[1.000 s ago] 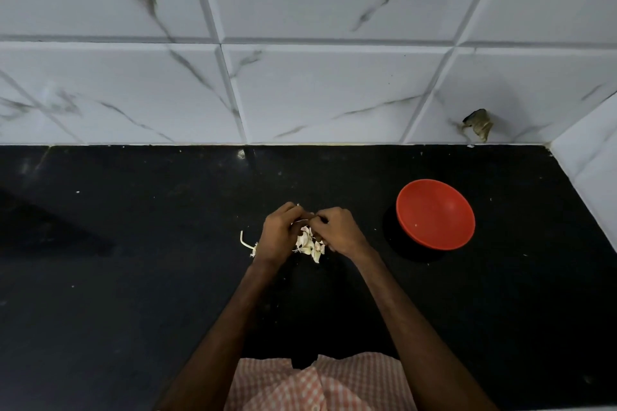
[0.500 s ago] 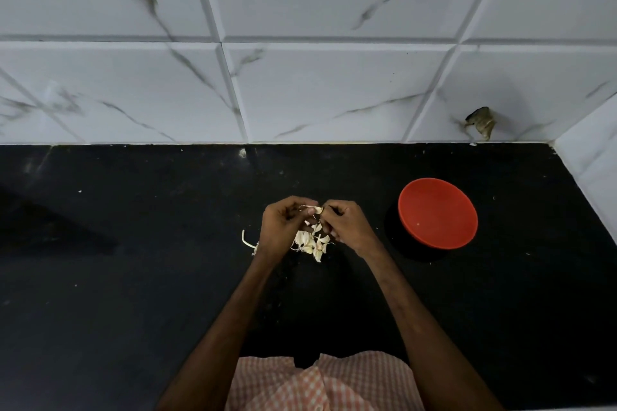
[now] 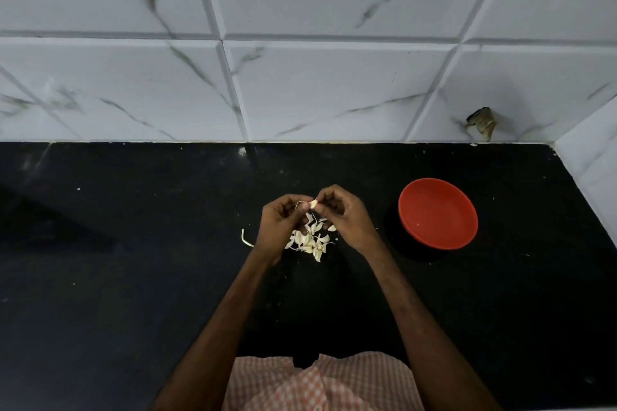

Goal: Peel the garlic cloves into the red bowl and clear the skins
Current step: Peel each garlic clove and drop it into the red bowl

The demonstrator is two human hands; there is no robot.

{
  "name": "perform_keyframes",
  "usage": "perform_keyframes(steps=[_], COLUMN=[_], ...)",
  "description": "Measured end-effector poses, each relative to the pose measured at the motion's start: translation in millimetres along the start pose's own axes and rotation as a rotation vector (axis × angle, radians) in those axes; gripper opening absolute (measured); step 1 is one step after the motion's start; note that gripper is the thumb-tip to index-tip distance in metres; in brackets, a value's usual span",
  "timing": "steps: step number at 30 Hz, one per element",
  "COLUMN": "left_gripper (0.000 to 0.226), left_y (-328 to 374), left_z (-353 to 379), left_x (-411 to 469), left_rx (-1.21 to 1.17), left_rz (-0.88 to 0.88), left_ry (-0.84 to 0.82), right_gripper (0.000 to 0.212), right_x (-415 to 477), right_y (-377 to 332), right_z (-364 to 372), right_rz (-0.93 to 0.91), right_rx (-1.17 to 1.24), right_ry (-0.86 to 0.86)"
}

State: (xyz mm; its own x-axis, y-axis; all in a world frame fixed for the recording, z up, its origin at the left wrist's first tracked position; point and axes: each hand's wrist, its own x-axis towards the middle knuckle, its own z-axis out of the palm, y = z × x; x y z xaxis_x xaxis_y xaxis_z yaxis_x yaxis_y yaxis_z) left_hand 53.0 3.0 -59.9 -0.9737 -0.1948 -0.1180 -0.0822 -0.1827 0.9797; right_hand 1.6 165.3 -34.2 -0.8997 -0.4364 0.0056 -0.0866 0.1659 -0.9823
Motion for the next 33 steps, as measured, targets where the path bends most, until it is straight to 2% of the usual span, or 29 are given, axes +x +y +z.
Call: perform_keyframes(steps=[5, 12, 20, 25, 33], left_gripper=[0.017, 0.019, 0.020, 0.017, 0.018], left_y=[9.2, 15.5, 4.8, 2.3, 3.3], left_z=[3.8, 5.6, 8.8, 14.3, 19.5], left_x=[-1.1, -4.6, -6.0, -4.2, -2.7], left_rx=[-0.102, -0.079, -0.047, 0.068, 0.171], left_rz=[-0.172, -0.255, -0.188, -0.126, -0.030], left_ry=[-0.101, -0.199, -0.066, 0.003, 0.102], right_gripper=[0.013, 0.014, 0.014, 0.012, 0.011], right_x=[-0.3, -0.6, 4.1, 6.5, 7.0], right_y=[-1.4, -7.5, -14.7, -16.9, -16.4], right_z=[-2.3, -7.1, -7.8, -3.0, -1.7], right_rz=[-0.008, 0.033, 0.028, 0.052, 0.037], right_rx=[0.004, -0.009, -0.264, -0.364, -0.344], right_ry=[-0.029, -0.192, -0.243, -0.182, -0.044])
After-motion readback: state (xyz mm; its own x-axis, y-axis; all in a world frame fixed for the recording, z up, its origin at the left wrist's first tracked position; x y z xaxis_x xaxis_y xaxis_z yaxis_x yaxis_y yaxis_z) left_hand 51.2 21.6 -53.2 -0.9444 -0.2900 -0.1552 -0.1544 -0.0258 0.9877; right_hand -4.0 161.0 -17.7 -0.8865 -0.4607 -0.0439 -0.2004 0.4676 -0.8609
